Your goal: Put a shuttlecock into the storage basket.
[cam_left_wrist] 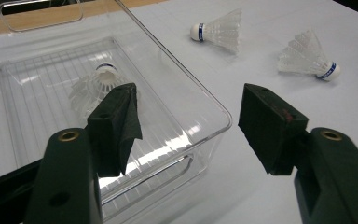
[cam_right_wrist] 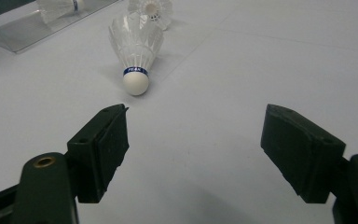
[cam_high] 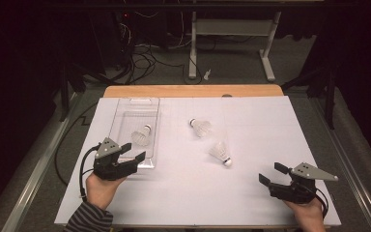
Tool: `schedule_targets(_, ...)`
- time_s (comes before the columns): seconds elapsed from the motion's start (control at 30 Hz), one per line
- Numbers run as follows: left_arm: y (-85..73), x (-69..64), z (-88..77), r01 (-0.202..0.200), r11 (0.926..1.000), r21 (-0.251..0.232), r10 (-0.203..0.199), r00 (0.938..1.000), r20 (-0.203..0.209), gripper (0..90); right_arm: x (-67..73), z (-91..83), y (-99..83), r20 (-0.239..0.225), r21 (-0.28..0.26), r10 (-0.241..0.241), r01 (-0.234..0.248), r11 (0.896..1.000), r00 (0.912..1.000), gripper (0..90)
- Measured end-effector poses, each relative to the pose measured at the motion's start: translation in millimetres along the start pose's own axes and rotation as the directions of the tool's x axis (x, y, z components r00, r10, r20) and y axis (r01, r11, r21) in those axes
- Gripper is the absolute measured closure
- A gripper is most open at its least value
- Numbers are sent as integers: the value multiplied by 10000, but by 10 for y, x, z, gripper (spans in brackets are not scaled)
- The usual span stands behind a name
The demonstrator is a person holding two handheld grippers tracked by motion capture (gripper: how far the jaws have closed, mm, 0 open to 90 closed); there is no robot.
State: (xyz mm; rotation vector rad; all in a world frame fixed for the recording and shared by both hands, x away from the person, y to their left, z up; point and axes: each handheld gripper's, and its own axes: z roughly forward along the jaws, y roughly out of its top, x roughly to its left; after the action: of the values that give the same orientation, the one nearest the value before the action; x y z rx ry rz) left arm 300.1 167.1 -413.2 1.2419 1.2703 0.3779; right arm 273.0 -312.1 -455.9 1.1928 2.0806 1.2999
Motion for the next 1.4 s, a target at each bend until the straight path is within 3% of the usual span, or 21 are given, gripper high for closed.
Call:
schedule_targets(0.63,-143,-15,-80,-85,10000,32,84,9995,302,377,-2,-2,-2,39,3,8,-8,10000,10000,235)
schedule_targets(0.97,-213,-41,-138,139,9997,213,-150,9986,508,372,3,-10,0,50,-37,-33,33,10000,10000,236)
schedule_targets(1.4,-298,-122,-101,136,9982,591,-181,9968,776,372,4,-10,-1,25,-34,-19,19,10000,10000,239)
